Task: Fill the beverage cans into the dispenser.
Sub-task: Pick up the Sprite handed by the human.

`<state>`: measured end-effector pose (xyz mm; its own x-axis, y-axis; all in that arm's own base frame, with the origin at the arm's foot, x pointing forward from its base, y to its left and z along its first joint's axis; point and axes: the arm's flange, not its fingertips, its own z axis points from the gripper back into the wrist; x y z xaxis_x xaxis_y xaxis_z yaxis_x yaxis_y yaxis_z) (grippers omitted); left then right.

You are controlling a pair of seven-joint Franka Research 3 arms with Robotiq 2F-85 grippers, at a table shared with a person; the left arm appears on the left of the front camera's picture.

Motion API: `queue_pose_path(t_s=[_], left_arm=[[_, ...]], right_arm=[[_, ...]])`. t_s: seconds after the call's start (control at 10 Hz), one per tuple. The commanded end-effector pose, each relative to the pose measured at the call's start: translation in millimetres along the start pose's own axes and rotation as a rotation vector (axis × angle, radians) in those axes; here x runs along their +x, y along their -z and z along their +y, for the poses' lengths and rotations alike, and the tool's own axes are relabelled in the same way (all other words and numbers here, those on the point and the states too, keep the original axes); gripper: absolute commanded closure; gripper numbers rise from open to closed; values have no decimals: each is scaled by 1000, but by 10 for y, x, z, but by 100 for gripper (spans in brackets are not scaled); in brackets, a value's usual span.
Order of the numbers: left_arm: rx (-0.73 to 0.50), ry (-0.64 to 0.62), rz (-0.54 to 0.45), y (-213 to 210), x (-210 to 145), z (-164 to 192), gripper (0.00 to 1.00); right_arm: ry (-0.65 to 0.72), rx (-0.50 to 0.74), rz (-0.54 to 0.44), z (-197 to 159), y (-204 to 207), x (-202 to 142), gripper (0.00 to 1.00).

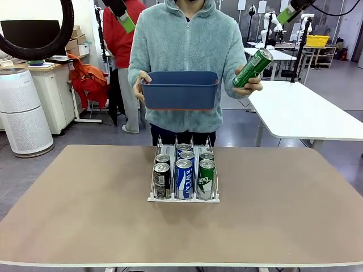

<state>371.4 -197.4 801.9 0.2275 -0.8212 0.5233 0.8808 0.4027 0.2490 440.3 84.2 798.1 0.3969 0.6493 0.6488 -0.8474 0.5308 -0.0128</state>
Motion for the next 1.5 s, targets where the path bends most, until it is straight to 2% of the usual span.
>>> queue_pose_path(t_s=[0.0, 0.6, 1.4], left_arm=[[0, 3, 14, 4, -36, 5, 0], [0, 3, 14, 4, -36, 5, 0], [0, 3, 14, 4, -36, 5, 0]], right_arm=[[57, -16, 17, -155, 89, -9, 0], [149, -6, 76, -468, 517, 25, 0], [173, 17, 153, -552, 878, 13, 0]])
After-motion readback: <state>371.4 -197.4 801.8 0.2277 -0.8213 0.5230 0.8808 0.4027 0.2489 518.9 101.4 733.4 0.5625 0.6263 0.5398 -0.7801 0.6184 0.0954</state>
